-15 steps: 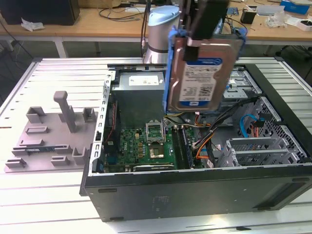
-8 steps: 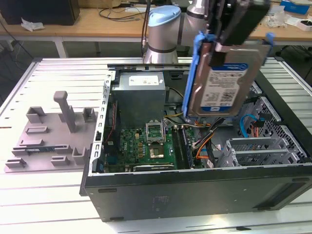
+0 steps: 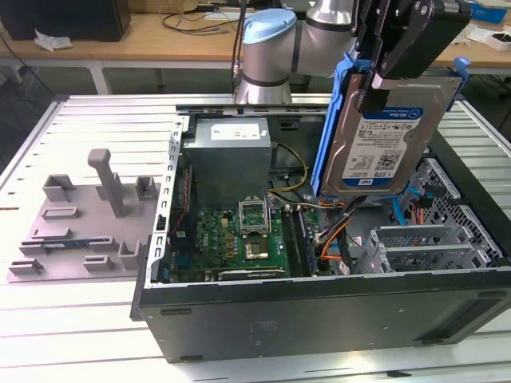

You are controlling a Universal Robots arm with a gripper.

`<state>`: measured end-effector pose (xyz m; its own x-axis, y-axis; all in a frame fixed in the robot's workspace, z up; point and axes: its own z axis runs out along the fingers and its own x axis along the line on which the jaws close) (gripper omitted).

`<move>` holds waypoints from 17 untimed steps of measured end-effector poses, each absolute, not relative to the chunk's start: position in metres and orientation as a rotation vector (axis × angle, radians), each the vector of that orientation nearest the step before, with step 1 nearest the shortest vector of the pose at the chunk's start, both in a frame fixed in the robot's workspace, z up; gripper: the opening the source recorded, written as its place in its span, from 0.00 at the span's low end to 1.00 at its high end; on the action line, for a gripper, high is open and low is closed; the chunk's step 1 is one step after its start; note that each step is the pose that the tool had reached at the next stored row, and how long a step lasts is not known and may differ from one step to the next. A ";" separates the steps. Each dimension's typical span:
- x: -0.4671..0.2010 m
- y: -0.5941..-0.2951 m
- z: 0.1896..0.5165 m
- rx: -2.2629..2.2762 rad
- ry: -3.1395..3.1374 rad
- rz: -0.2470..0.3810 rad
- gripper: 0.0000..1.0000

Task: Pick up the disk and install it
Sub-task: 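Pick up the disk, then insert the disk into the insertion slot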

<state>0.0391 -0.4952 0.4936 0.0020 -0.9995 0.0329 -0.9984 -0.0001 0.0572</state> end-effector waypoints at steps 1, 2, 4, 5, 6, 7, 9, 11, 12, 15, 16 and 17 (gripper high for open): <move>0.039 -0.495 0.494 2.177 -2.175 -0.026 0.36; 0.039 -0.495 0.494 2.177 -2.175 -0.026 0.36; 0.039 -0.495 0.494 2.177 -2.175 -0.026 0.36; 0.039 -0.495 0.494 2.177 -2.175 -0.026 0.36; 0.039 -0.495 0.494 2.177 -2.175 -0.026 0.36; 0.039 -0.495 0.494 2.177 -2.175 -0.026 0.36; 0.039 -0.496 0.494 2.177 -2.175 -0.026 0.36; 0.039 -0.496 0.494 2.177 -2.175 -0.027 0.36; 0.039 -0.496 0.494 2.177 -2.175 -0.027 0.36; 0.039 -0.496 0.494 2.178 -2.175 -0.027 0.36; 0.039 -0.496 0.494 2.178 -2.175 -0.027 0.36; 0.039 -0.496 0.494 2.177 -2.175 -0.027 0.36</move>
